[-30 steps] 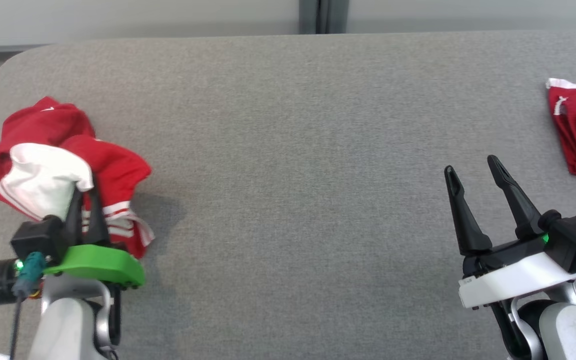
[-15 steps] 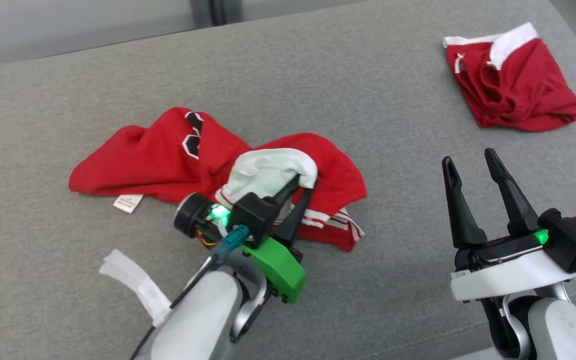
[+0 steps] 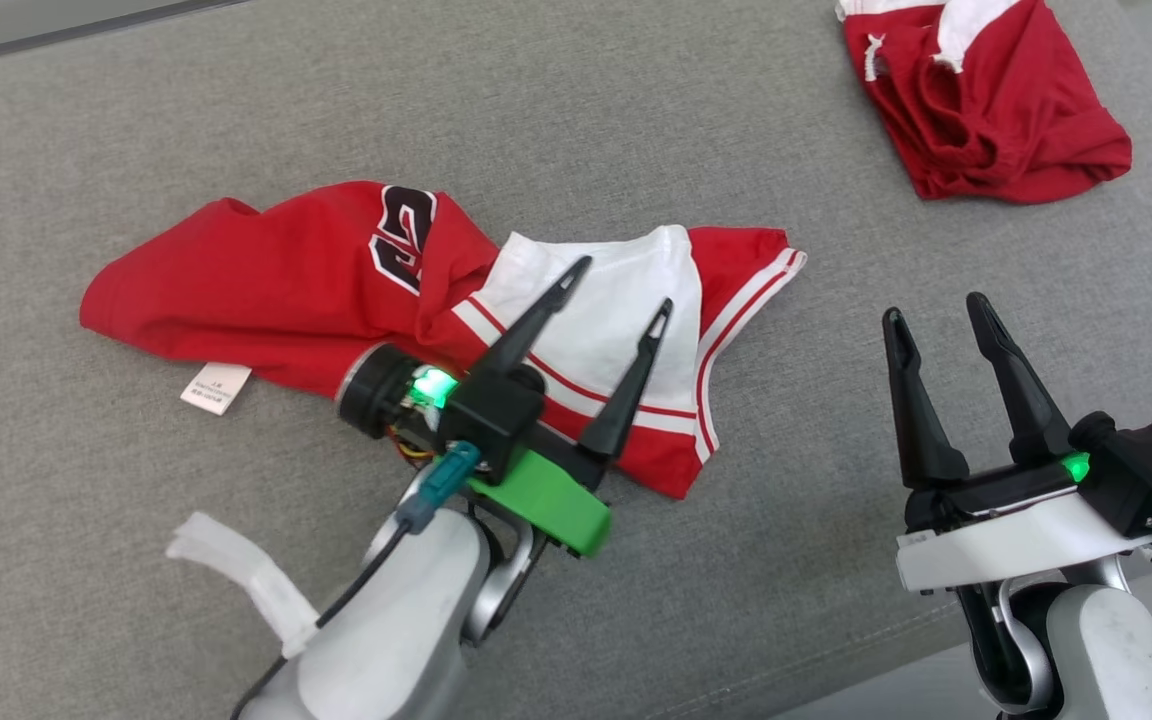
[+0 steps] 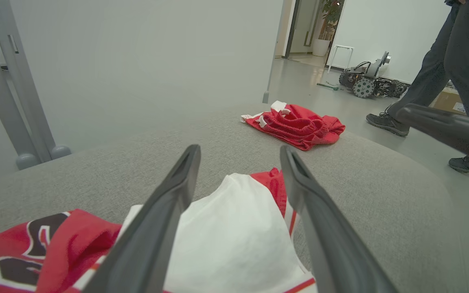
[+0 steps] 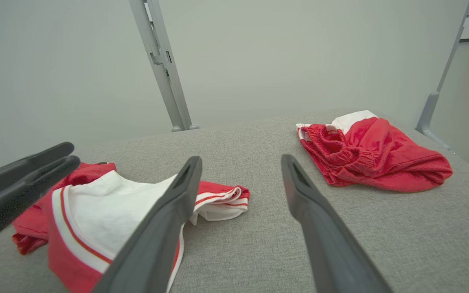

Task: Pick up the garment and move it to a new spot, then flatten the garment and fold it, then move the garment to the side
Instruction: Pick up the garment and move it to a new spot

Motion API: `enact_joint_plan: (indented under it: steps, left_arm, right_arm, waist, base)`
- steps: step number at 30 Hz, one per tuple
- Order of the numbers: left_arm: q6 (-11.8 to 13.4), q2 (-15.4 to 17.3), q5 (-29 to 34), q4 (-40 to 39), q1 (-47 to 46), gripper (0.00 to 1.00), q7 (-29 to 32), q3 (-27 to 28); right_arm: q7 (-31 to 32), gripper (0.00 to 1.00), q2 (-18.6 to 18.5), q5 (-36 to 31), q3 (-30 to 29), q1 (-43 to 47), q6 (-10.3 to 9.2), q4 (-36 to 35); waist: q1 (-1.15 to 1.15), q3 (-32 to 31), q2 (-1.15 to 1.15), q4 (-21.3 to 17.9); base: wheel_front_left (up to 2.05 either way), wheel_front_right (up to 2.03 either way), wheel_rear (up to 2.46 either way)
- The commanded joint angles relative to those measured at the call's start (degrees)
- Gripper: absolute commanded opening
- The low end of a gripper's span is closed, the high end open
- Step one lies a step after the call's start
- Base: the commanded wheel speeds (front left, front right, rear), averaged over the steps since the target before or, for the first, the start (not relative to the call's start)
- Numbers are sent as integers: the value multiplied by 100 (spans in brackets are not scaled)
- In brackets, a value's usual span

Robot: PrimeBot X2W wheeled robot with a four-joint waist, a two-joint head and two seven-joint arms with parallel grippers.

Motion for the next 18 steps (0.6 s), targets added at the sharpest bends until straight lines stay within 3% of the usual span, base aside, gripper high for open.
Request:
enact_joint_plan:
  steps: [1,11,18]
  left_arm:
    - [132,119,-63,-120,100,100,-82,156]
    - [988,758,-480,-585,884,100,-255,1581]
    - [1200,1210,-662,-737,1590,100,-270,2239]
  right_arm:
    - [31,100,-43,-19,-29,1,0,-13]
    - [305,100,-185,-94,-110,188,0,-148]
    - [484,100,-231,-99,-125,361,0,-131]
  waist:
    - [0,-298,0,353]
    - [0,-787,0,1123]
    - [0,-1085,0,1336]
  base:
    - [0,0,0]
    - [0,0,0]
    - [0,0,0]
